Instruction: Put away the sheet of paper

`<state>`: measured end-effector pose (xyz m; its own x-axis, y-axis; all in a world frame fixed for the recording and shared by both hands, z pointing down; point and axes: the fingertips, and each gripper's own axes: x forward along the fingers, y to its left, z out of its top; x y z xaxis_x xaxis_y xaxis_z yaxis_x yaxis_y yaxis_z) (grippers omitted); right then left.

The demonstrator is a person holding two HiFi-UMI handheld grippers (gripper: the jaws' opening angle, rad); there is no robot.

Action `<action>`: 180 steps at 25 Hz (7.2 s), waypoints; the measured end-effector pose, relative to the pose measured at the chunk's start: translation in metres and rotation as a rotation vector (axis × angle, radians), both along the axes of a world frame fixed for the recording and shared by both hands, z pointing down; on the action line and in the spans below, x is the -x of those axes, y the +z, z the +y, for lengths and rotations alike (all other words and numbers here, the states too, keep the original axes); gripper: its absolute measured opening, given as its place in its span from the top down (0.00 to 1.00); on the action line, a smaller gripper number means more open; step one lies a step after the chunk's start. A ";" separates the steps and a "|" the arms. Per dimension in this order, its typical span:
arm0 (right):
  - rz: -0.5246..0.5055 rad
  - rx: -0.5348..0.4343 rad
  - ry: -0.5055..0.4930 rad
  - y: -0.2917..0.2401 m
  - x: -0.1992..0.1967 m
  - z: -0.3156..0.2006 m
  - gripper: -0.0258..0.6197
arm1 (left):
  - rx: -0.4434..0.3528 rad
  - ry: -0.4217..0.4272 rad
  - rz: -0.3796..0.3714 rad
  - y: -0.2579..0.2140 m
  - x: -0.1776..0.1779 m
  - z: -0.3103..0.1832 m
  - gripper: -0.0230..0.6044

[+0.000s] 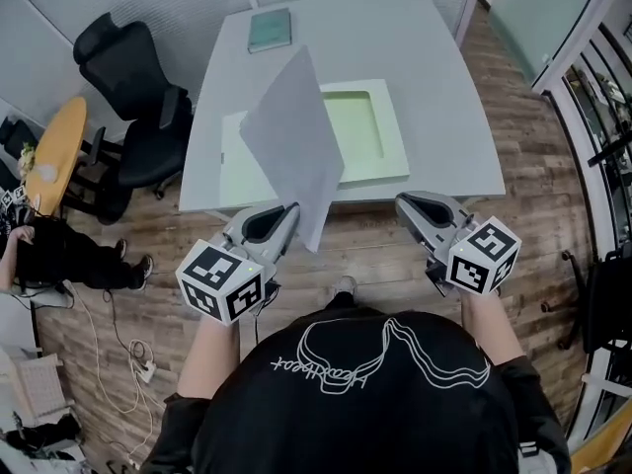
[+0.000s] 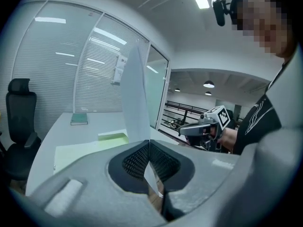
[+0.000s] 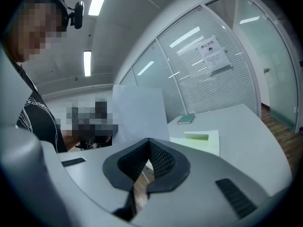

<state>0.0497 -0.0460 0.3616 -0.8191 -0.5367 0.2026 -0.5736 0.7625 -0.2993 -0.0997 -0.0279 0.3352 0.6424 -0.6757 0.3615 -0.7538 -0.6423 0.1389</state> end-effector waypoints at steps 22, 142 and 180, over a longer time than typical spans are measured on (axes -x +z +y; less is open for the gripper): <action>0.065 0.148 0.102 0.058 0.031 -0.086 0.94 | 0.201 0.142 -0.006 0.060 0.071 -0.111 0.95; 0.085 0.238 0.111 0.118 -0.008 -0.197 0.94 | 0.690 -0.110 0.197 0.242 0.042 -0.268 0.61; -0.055 -0.077 -0.105 -0.037 0.077 -0.051 0.95 | 0.028 0.133 0.224 -0.019 0.022 -0.064 0.95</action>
